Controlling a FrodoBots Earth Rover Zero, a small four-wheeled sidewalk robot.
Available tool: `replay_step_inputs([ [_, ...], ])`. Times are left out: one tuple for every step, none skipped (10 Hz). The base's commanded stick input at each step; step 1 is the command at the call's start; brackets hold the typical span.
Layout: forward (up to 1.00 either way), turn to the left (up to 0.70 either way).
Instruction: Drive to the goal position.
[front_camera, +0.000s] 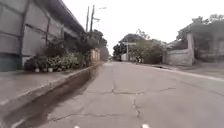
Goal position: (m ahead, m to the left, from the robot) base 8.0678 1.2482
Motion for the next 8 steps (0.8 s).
replay_step_inputs([
  [1.0, -0.1],
  [1.0, -0.1],
  [1.0, -0.1],
  [1.0, -0.09],
  [1.0, -0.07],
  [1.0, -0.06],
  [1.0, -0.05],
  [1.0, -0.03],
])
